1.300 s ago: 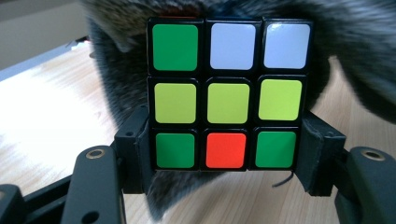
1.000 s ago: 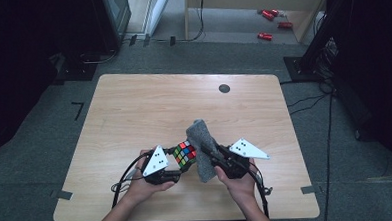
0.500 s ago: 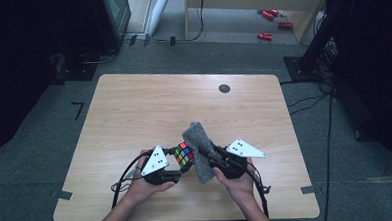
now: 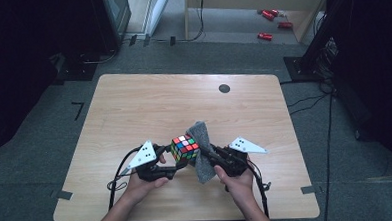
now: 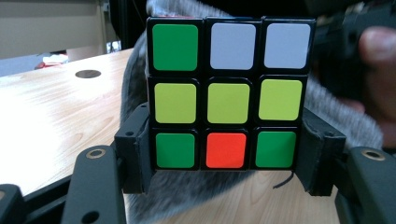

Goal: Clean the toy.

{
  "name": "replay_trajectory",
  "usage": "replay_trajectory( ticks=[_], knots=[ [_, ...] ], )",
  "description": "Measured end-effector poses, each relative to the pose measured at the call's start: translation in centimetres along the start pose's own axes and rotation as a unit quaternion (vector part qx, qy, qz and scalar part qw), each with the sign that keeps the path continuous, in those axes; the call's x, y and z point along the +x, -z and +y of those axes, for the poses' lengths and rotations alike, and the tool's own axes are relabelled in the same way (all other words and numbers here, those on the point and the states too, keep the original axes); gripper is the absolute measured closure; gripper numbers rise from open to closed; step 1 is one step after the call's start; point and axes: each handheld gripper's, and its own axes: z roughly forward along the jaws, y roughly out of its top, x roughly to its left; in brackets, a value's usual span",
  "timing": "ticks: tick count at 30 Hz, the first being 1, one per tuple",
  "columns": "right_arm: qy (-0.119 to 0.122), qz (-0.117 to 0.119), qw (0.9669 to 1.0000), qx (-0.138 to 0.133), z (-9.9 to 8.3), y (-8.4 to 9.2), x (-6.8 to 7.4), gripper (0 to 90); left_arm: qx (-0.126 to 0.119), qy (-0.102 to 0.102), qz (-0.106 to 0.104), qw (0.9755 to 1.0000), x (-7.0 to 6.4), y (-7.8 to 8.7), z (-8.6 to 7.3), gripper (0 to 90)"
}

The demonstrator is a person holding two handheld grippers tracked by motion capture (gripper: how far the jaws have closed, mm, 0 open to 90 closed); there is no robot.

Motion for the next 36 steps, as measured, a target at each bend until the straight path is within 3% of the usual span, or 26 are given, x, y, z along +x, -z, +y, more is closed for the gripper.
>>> replay_trajectory(
  ticks=[5, 8, 12, 14, 17, 21, 25, 29, 36],
  knots=[
    [0.005, 0.02, 0.9987, 0.046, -1.0, -1.2, -0.1, 72.4, -0.019, 0.019, 0.001, 0.9996, 0.6, 0.7, 0.3, 34.5],
    [0.025, 0.014, 0.9977, 0.061, -1.3, -1.6, 0.0, 72.2, -0.027, 0.025, 0.006, 0.9993, 1.1, 1.2, 0.6, 34.5],
    [0.022, 0.011, 0.9993, 0.026, -0.6, -0.7, -0.1, 72.2, -0.008, 0.019, 0.017, 0.9996, 1.2, 1.1, 0.3, 34.5],
    [0.02, 0.017, 0.9997, 0.001, 0.1, 0.1, 0.0, 72.2, 0.004, 0.016, 0.012, 0.9998, 1.1, 0.7, 0.1, 34.5],
    [0.017, 0.032, 0.999, -0.024, 0.7, 0.8, 0.1, 72.1, 0.004, 0.016, 0.001, 0.9999, 0.7, 0.3, 0.0, 34.5],
    [0.023, 0.045, 0.9987, -0.01, 0.3, 0.4, 0.1, 72.1, -0.003, 0.022, -0.001, 0.9998, 0.8, 0.5, 0.2, 34.5],
    [0.027, 0.061, 0.9975, 0.022, -0.3, -0.3, 0.1, 72.0, -0.015, 0.03, 0.002, 0.9994, 1.3, 1.0, 0.4, 34.5],
    [0.066, 0.046, 0.9958, 0.044, -0.7, -0.9, 0.6, 71.9, -0.019, 0.035, 0.008, 0.9992, 1.7, 1.4, 0.5, 34.5],
    [0.057, 0.015, 0.9982, -0.013, 0.5, 0.6, 0.3, 72.0, 0.003, 0.019, 0.009, 0.9998, 1.4, 1.0, 0.2, 34.5]
  ],
)
